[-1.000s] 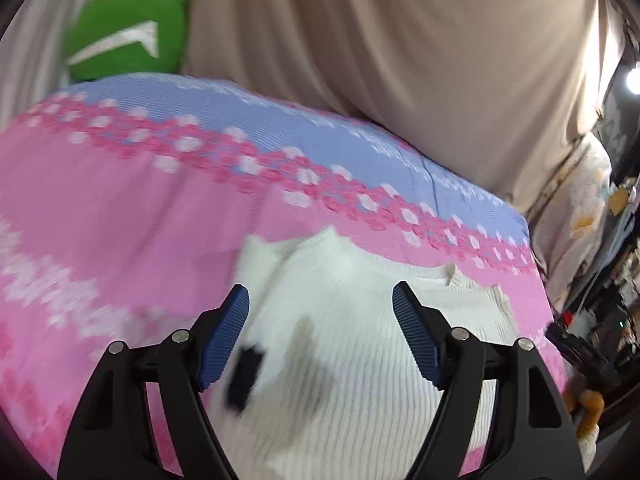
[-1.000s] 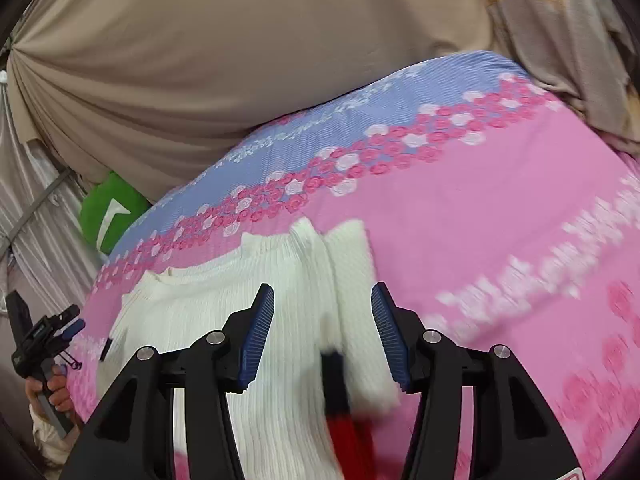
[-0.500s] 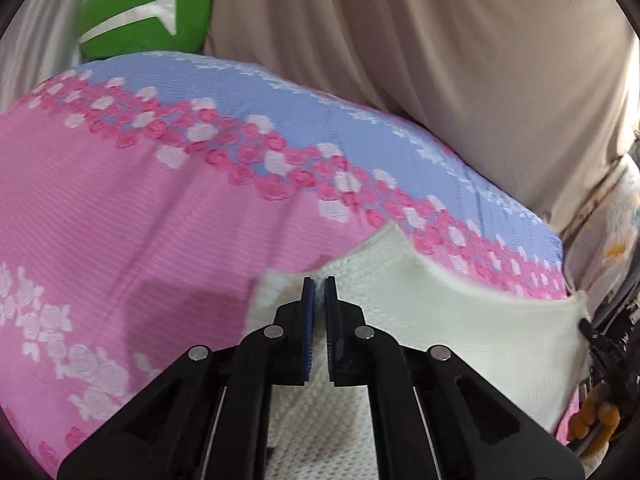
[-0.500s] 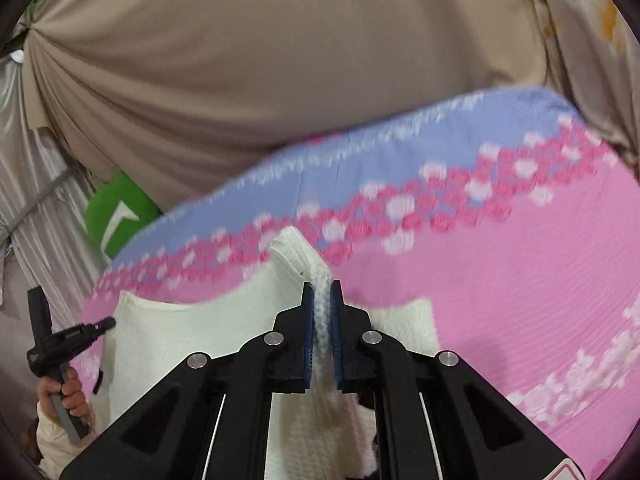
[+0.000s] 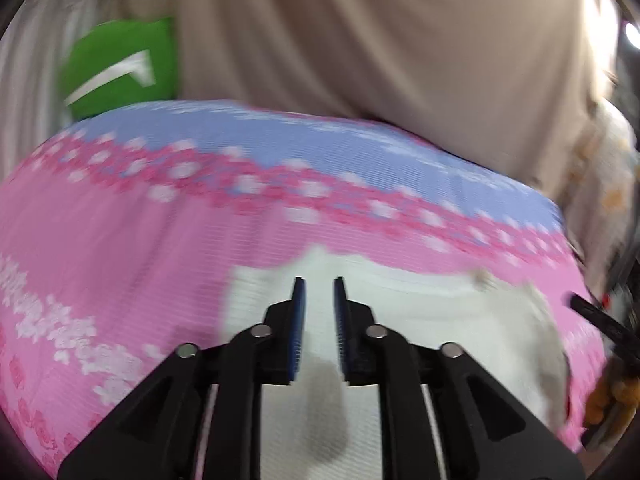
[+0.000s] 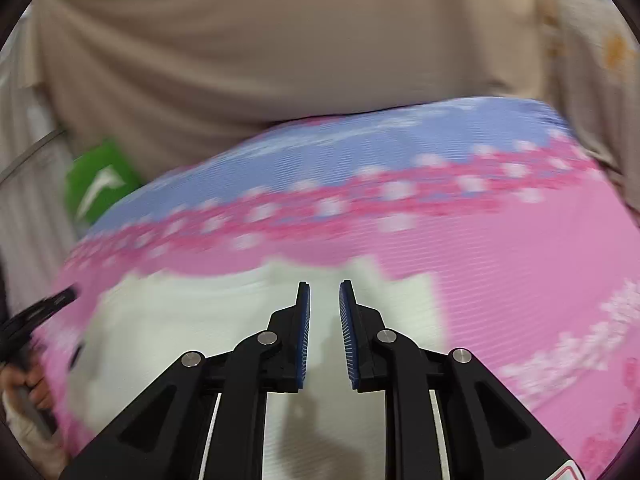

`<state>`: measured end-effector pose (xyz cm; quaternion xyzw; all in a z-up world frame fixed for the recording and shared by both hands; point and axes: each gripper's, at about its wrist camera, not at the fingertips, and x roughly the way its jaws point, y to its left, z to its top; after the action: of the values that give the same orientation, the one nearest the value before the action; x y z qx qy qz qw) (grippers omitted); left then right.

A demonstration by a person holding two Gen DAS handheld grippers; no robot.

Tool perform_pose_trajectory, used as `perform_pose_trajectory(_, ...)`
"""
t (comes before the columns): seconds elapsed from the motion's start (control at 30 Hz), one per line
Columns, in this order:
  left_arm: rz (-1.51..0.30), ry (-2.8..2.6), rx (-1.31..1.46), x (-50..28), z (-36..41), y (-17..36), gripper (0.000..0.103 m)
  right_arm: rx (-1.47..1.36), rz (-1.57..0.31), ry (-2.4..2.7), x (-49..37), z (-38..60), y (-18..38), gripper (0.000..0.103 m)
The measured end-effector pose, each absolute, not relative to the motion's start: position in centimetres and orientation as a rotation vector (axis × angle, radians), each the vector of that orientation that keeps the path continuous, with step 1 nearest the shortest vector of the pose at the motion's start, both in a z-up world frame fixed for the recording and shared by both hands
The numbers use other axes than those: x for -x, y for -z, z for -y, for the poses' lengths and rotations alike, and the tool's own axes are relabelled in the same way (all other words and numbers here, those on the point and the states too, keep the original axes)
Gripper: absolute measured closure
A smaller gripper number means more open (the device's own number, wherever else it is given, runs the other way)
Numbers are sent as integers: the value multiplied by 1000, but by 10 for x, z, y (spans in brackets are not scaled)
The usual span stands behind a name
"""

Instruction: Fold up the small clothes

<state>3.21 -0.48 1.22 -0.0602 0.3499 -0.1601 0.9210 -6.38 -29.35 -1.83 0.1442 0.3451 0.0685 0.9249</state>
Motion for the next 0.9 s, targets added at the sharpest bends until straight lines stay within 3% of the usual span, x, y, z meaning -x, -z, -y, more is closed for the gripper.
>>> perform_pose_trajectory(0.17, -847, 505, 28, -11, 72, 24, 77, -237, -844, -416, 58, 200, 55, 86)
perform_pose_trajectory(0.3, -945, 480, 43, -10, 61, 55, 78, -200, -904, -405, 67, 186, 80, 89)
perform_pose_trajectory(0.33, -950, 474, 47, -8, 55, 58, 78, -209, -898, -391, 70, 191, 81, 97)
perform_pose_trajectory(0.5, -962, 407, 45, 1, 21, 58, 86, -295, -881, -192, 97, 258, 83, 98)
perform_pose_trajectory(0.53, -968, 403, 57, 3, 13, 59, 91, -323, -877, -145, 105, 277, 84, 100)
perform_pose_trajectory(0.7, -998, 312, 102, 8, -22, 64, 92, -392, -867, 59, 139, 349, 90, 103)
perform_pose_trajectory(0.77, -1006, 296, 134, 11, -32, 66, 97, -444, -860, 70, 150, 369, 95, 103)
perform_pose_trajectory(0.9, -1003, 265, 159, 18, -42, 64, 98, -446, -855, 62, 153, 376, 96, 103)
